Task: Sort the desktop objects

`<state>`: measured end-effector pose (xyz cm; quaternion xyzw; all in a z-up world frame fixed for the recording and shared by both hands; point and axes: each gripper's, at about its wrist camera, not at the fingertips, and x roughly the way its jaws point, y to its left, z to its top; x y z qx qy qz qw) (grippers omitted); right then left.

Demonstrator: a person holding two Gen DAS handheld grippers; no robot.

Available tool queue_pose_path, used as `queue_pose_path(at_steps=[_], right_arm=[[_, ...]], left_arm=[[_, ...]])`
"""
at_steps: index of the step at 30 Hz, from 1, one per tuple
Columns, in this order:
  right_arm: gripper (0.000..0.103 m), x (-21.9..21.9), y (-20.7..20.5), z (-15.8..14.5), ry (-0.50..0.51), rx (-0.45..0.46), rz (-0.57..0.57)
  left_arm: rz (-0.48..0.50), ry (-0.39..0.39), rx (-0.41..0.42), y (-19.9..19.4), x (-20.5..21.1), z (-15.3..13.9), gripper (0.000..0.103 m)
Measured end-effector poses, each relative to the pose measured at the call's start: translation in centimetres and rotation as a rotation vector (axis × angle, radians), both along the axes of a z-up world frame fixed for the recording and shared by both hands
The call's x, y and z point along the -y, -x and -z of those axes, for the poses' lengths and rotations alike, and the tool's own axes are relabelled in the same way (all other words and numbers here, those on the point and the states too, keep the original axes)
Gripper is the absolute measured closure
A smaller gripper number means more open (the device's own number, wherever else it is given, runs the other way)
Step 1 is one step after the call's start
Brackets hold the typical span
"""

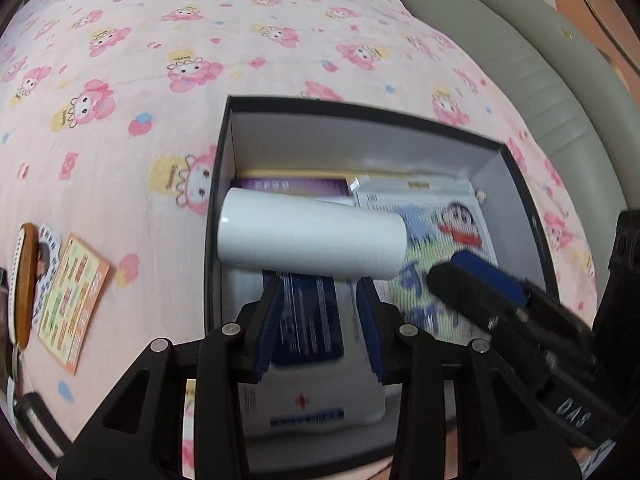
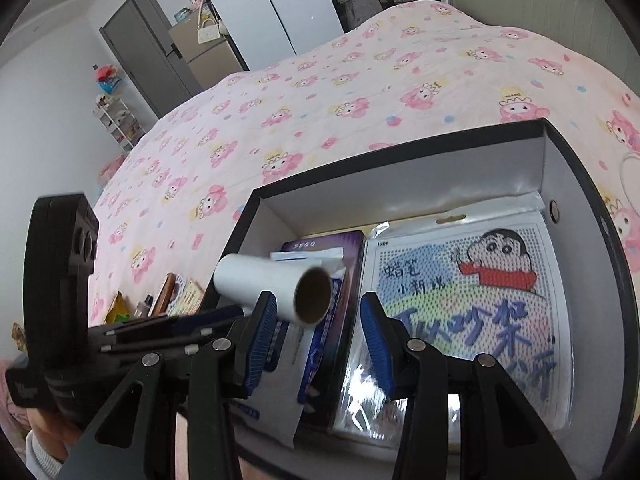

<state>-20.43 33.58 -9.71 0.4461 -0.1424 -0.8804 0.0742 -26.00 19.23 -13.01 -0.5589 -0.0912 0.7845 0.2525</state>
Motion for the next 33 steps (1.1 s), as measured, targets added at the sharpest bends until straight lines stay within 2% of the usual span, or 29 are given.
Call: queue_pose_path(at_steps=[9,12,16,20,23,33], right_arm=[[0.062,0.7,4.1,1.1,-0.055,0.094,-0.009],[0.062,0.8,4.1,1.1,-0.063,0.085,-0.006],[0.062,1.2,3.3,1.0,-0.091,0.073,-0.01],[0.062,1.8,2.4,0.2,-0.089,0.06,-0.016],[0.062,2.7,1.4,-0.8,-0.117,0.043,-0.022],[0.062,5.9,-4.8,-6.2,-0.139,-0.073,-0.002]], left_arm=[[-0.082,0.005,0.008,4.8,0.2,0.7,0.066],[-0.077,-0.011,0.03,5.1,0.4,0.9,0.068],[-0.061,-0.054,-0.012,3.0,1.2,-0.1,0.068],[-0.07,-0.004,-0.118,0.2,2.1,-2.0,0.068],[-0.079,-0.01,-0.16,-1.2,3.0,-3.4,0.068],[-0.097,-0.034,-0.267,-8.0,7.2,-9.8,0.068]])
